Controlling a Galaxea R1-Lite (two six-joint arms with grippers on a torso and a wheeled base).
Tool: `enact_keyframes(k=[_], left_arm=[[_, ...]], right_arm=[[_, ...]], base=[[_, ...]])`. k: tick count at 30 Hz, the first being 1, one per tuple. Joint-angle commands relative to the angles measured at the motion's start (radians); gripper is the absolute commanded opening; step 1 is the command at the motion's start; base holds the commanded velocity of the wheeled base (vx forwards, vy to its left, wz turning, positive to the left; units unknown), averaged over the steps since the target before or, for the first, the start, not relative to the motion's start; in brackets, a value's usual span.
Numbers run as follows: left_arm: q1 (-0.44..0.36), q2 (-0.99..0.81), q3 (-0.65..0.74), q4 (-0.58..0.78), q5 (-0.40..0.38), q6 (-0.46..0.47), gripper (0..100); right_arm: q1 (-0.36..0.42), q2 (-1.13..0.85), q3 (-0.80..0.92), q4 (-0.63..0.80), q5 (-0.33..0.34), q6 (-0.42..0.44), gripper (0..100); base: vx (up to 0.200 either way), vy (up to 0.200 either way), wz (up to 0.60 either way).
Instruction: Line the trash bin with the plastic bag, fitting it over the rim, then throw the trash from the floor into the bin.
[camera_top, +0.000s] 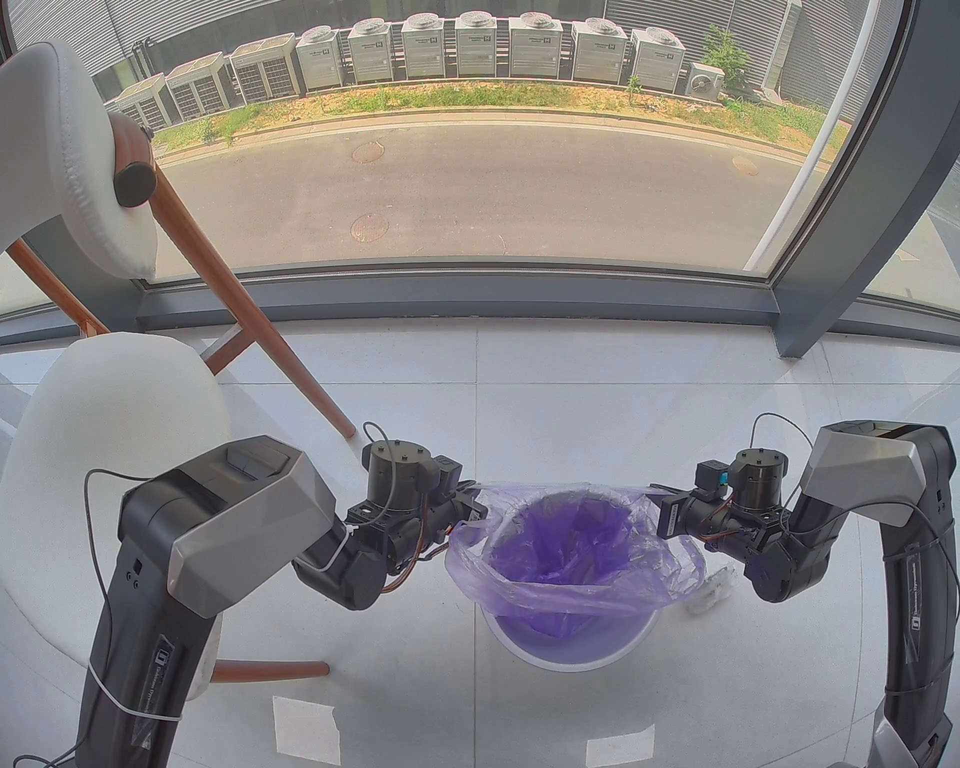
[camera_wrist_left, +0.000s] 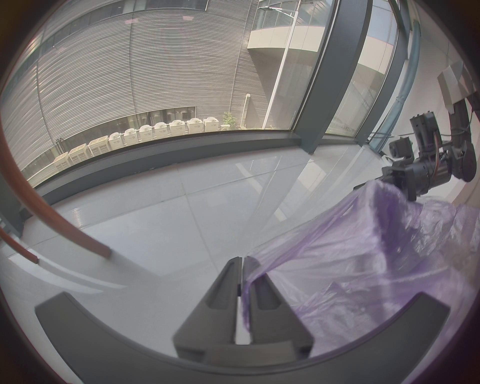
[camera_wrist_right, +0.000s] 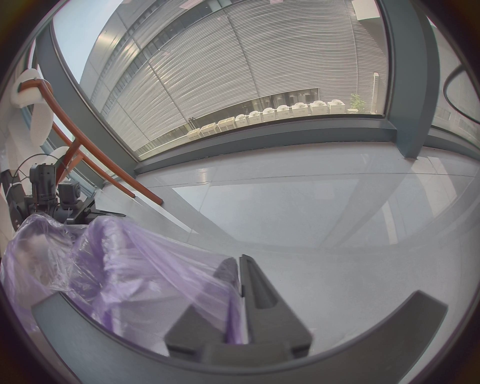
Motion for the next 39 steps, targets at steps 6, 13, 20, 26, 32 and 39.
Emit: enact_keyframes(k=[6, 13, 20, 26, 32, 39], left_arm=[[0.024, -0.072, 0.063, -0.042, -0.003, -0.002, 100], [0.073, -0.178, 0.163, -0.042, -0.016, -0.042, 100], [0.075, -0.267, 0.29, -0.042, -0.022, -0.206, 100], [0.056, -0.393, 0.417, -0.045, -0.022, -0.363, 100], [0.004, -0.585, 0.511, -0.028, -0.028, -0.514, 100], [-0.126, -0.666, 0.637, -0.02, -0.029, -0.764, 100]], right_arm=[[-0.039, -0.069, 0.009, -0.008, 0.004, 0.05, 100], [-0.071, -0.174, 0.075, 0.078, 0.05, 0.242, 100], [-0.102, -0.243, 0.251, 0.072, 0.156, 0.357, 100], [-0.103, -0.266, 0.349, -0.017, 0.174, 0.415, 100], [-0.094, -0.303, 0.467, -0.16, 0.208, 0.441, 100], [-0.091, -0.334, 0.538, -0.163, 0.165, 0.432, 100]], base=[[0.0, 0.0, 0.0], [0.0, 0.0, 0.0], [0.0, 0.0, 0.0], [0.0, 0.0, 0.0], [0.0, 0.0, 0.0], [0.0, 0.0, 0.0]])
